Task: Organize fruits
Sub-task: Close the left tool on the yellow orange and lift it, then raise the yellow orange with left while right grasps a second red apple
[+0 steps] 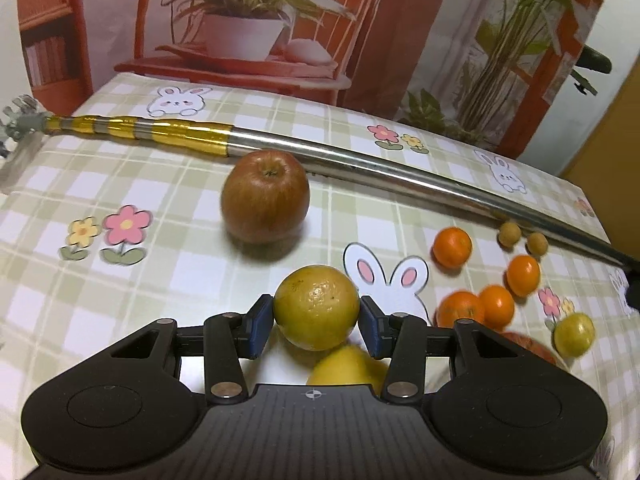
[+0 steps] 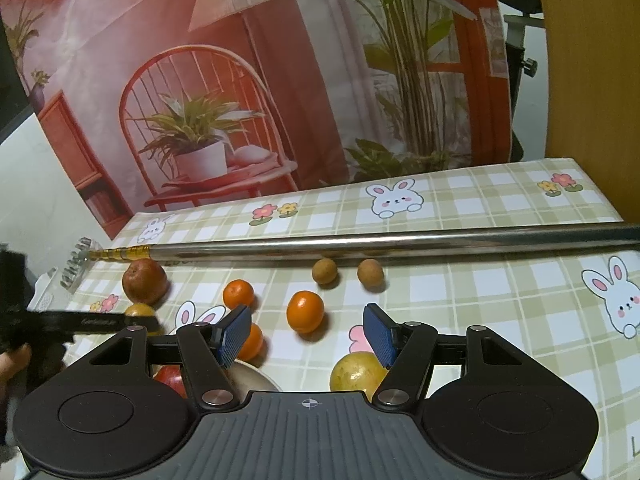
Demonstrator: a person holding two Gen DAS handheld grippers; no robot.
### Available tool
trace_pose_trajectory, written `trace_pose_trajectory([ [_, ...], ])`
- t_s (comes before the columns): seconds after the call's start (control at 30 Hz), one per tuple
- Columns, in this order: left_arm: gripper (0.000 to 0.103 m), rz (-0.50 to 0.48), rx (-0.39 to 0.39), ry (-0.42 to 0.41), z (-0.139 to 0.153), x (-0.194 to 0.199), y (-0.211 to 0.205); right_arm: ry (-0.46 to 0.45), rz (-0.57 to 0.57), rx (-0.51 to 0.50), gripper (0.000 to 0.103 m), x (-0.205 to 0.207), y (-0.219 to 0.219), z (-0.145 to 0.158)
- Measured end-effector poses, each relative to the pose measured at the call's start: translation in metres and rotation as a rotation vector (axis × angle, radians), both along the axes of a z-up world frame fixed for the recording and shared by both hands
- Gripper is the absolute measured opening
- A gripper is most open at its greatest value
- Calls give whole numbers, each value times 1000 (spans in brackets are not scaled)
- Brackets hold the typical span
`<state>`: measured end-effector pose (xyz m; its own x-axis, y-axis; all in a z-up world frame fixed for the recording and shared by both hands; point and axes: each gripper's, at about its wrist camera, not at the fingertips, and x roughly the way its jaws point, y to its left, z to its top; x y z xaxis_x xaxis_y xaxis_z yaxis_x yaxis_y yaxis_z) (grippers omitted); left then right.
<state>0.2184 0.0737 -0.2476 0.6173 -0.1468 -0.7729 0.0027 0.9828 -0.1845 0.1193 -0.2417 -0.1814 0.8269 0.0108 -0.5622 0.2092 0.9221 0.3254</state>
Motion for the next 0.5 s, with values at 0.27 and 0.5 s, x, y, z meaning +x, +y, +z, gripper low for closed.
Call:
trace_pose_trajectory([
  [0.27,48,37,-22,-57,26,-43,23,4,17,12,60,0,9,-2],
  [0.5,48,72,35,-96,44,-59,40,7,64,19,60,10,27,2],
])
